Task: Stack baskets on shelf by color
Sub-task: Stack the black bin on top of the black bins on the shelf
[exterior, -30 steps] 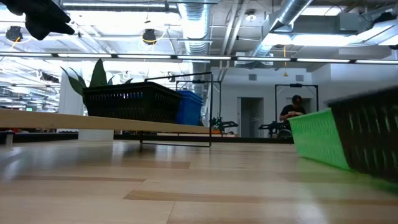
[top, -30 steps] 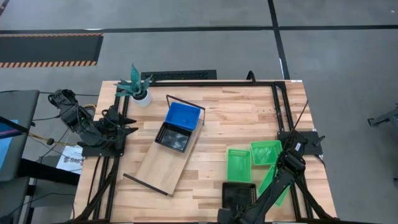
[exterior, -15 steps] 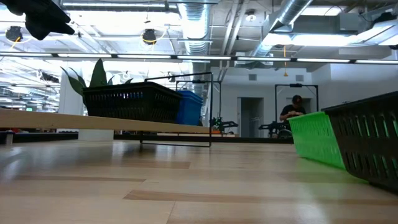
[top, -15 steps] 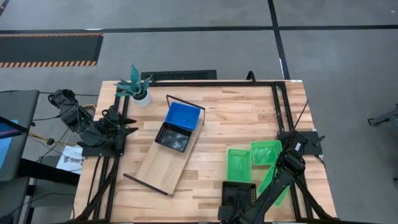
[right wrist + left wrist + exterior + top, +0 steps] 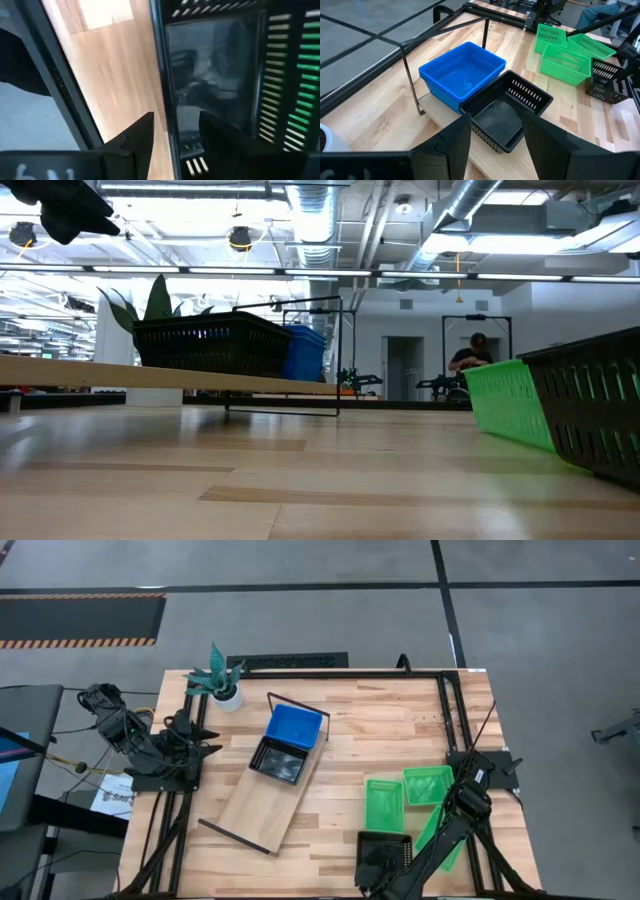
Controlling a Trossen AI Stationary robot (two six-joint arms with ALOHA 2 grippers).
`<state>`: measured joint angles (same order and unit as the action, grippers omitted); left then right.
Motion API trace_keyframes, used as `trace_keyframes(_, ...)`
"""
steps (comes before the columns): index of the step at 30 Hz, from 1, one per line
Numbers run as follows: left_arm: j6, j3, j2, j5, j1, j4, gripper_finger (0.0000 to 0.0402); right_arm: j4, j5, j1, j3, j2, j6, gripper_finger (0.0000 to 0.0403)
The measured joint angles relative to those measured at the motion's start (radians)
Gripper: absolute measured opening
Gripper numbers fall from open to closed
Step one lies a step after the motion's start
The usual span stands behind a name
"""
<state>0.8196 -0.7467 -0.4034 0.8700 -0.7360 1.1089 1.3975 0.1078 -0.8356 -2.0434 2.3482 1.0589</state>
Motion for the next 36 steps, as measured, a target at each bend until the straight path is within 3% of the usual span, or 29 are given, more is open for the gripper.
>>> trace_keyframes(4, 0.000, 0.000, 0.000, 0.000, 0.000, 0.000, 0.0169, -0.022, 0.000, 0.000, 0.007, 0.000, 0.003, 0.0147)
trace_keyframes(10, 0.000, 0.000, 0.000, 0.000, 0.000, 0.000, 0.0169, -0.026, -0.035, 0.009, 0.007, 0.000, 0.007, 0.0019)
trace_keyframes(17, -0.005, 0.000, 0.000, -0.019, 0.000, 0.000, 0.0169, -0.064, -0.038, 0.046, -0.077, 0.002, -0.037, 0.0007)
trace_keyframes(23, -0.010, 0.000, 0.000, -0.036, 0.000, 0.000, 0.0169, 0.055, 0.158, 0.113, -0.310, 0.002, -0.163, 0.0005)
trace_keyframes(29, -0.011, 0.000, 0.000, -0.037, 0.000, 0.001, 0.0169, -0.024, 0.376, 0.264, -0.284, -0.096, -0.374, 0.0003)
trace_keyframes(36, -0.011, 0.000, 0.000, -0.036, 0.000, 0.003, 0.0169, -0.152, 0.424, 0.483, -0.291, -0.098, -0.602, 0.0003)
